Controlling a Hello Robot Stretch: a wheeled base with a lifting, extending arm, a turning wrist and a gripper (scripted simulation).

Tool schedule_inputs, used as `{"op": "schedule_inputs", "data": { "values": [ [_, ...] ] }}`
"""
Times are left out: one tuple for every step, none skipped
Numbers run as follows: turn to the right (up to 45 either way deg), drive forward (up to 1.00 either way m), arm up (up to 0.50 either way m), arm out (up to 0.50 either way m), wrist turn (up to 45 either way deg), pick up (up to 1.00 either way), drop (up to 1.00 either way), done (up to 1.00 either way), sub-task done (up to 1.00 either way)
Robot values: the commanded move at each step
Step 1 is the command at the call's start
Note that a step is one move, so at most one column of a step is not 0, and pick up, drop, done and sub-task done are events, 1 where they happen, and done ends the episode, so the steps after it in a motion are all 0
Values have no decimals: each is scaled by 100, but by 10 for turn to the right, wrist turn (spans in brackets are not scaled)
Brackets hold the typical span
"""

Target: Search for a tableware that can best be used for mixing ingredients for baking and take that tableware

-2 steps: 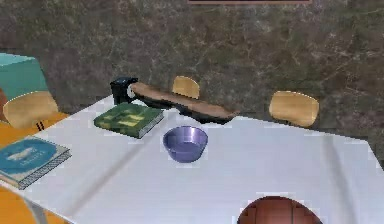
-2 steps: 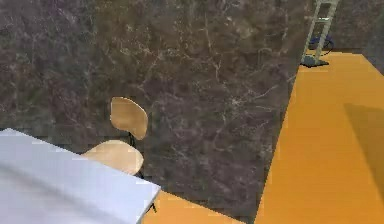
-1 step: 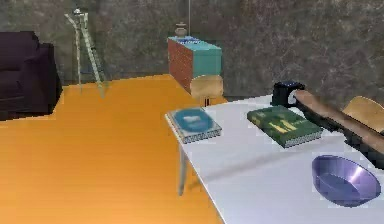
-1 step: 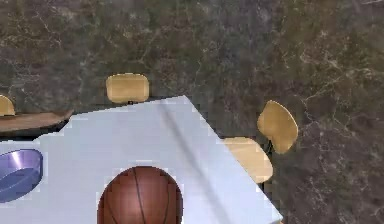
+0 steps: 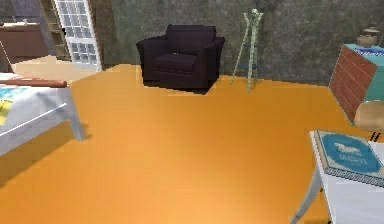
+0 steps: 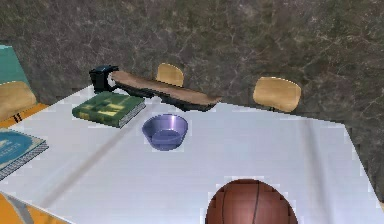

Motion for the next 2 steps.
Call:
{"op": "schedule_inputs", "data": {
  "values": [
    [0,0,50,0,0,0,0,0,0],
    [0,0,38,0,0,0,0,0,0]
  ]
}}
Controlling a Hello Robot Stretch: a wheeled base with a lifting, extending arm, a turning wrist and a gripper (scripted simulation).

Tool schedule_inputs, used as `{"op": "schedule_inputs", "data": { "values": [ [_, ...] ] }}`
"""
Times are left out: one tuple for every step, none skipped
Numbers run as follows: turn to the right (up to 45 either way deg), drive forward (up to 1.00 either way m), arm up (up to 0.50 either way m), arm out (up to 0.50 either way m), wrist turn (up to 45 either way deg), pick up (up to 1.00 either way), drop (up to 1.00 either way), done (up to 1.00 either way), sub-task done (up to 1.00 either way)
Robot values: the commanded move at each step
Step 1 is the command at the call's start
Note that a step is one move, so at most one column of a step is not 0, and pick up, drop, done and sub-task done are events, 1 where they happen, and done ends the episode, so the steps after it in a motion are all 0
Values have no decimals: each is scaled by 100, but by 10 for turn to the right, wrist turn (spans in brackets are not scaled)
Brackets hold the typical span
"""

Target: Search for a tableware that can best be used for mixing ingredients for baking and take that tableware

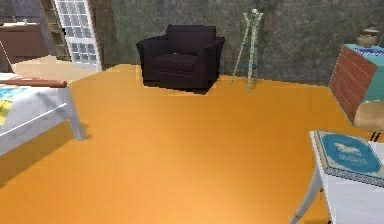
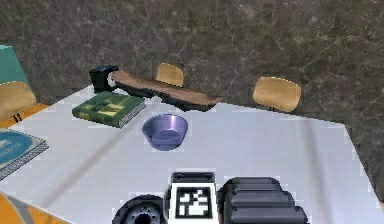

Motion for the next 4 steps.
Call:
{"op": "schedule_inputs", "data": {
  "values": [
    [0,0,0,42,0,0,0,0,0],
    [0,0,0,0,450,0,0,0,0],
    [0,0,0,0,450,0,0,0,0],
    [0,0,0,0,450,0,0,0,0]
  ]
}}
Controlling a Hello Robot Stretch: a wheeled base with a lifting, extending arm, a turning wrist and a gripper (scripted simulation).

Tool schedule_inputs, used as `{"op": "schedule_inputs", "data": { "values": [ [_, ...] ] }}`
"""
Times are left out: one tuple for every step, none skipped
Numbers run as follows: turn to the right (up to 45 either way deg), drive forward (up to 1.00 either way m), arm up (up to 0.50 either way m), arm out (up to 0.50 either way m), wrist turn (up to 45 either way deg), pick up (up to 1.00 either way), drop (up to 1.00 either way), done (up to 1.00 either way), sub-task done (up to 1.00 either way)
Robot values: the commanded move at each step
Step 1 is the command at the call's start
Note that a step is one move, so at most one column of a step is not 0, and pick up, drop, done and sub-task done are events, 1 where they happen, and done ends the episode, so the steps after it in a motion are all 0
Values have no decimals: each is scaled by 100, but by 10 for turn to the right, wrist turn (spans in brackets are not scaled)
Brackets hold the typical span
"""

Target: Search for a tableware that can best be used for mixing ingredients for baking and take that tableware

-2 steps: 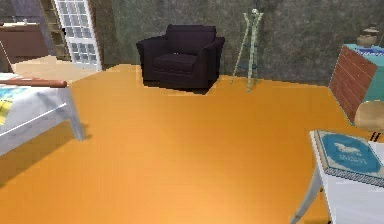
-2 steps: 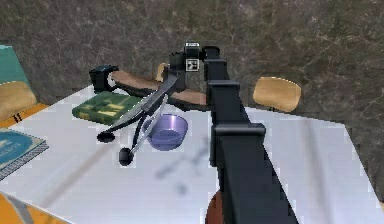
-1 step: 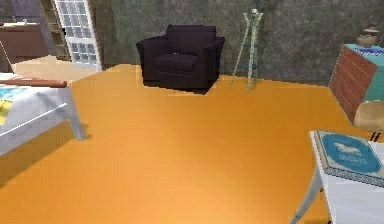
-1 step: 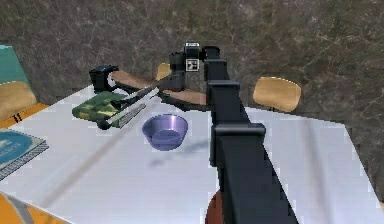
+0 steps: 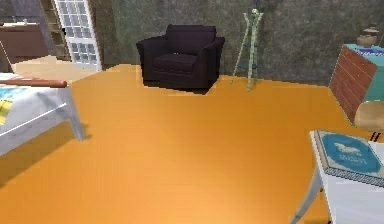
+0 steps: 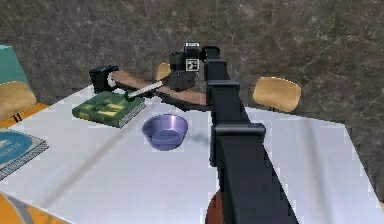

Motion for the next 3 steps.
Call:
{"op": "schedule_inputs", "data": {
  "values": [
    [0,0,0,0,150,0,0,0,0],
    [0,0,-24,0,0,0,0,0,0],
    [0,0,0,0,0,100,0,0,0]
  ]
}}
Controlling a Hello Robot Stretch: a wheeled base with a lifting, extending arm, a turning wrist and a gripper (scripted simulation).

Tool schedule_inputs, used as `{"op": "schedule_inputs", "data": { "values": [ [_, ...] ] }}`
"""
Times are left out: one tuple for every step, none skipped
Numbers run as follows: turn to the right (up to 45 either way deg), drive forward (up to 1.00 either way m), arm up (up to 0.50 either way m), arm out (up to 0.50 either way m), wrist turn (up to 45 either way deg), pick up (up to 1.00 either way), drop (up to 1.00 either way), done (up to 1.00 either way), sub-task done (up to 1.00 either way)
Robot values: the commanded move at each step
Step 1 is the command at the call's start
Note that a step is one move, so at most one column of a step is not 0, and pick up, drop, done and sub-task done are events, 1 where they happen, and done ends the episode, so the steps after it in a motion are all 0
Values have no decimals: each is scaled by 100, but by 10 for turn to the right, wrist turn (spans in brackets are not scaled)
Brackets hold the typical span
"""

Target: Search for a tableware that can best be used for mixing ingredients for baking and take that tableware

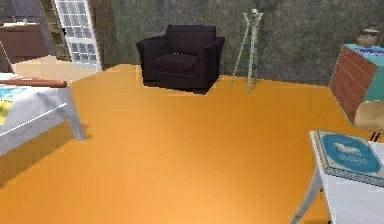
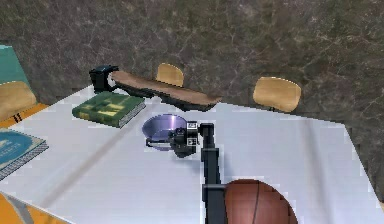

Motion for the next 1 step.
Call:
{"op": "schedule_inputs", "data": {
  "values": [
    [0,0,10,0,0,0,0,0,0]
  ]
}}
